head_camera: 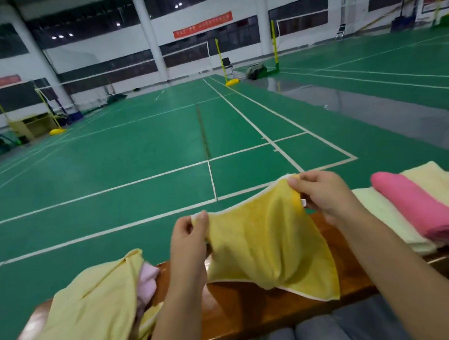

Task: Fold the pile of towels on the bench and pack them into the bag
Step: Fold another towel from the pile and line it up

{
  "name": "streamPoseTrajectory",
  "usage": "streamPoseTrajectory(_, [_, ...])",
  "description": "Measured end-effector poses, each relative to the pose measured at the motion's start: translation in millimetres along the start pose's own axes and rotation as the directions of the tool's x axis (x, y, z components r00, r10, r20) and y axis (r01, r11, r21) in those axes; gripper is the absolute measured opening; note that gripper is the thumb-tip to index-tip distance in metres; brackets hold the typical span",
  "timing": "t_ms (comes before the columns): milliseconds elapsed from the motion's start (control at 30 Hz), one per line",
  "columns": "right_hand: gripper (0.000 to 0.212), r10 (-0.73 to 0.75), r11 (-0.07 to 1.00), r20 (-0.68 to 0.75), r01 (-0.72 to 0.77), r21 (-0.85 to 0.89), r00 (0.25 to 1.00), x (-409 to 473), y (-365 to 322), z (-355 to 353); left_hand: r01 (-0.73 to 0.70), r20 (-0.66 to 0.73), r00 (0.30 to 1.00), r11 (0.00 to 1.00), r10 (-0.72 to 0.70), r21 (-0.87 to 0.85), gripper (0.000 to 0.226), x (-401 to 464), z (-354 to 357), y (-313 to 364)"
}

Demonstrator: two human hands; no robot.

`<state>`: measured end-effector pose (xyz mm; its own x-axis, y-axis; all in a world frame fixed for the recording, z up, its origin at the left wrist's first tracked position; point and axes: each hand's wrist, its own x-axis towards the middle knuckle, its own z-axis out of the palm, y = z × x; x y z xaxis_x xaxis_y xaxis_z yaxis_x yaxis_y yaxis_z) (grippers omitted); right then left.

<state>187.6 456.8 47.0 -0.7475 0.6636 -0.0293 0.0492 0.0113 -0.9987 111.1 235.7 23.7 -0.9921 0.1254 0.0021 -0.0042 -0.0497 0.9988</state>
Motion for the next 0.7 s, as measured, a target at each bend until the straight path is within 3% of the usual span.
streamPoseTrajectory(100, [0.012, -0.138, 0.98, 0.052, 0.144, -0.135, 0.989, -32, 6, 23, -0.056, 0.142, 0.989, 0.997, 0.047, 0.062, 0.013, -22, 22, 4])
streamPoseTrajectory(233, [0.009, -0.227, 0.953, 0.129, 0.248, -0.173, 0.965, -66, 15, 40, -0.19, 0.259, 0.955, 0.967, 0.142, 0.17, 0.01, -44, 35, 2])
streamPoseTrajectory(333, [0.012, -0.232, 0.948, 0.136, 0.255, -0.189, 0.963, -77, 18, 38, -0.253, 0.275, 0.941, 0.947, 0.195, 0.196, 0.006, -54, 33, 1])
streamPoseTrajectory(467, [0.023, -0.251, 0.926, 0.151, 0.283, -0.252, 0.956, -82, 20, 35, -0.343, 0.299, 0.916, 0.908, 0.267, 0.24, 0.018, -64, 32, 4])
streamPoseTrajectory(700, [0.025, -0.271, 0.934, 0.169, 0.301, -0.191, 0.948, -88, 23, 29, -0.46, 0.309, 0.872, 0.851, 0.379, 0.255, 0.022, -75, 34, 6])
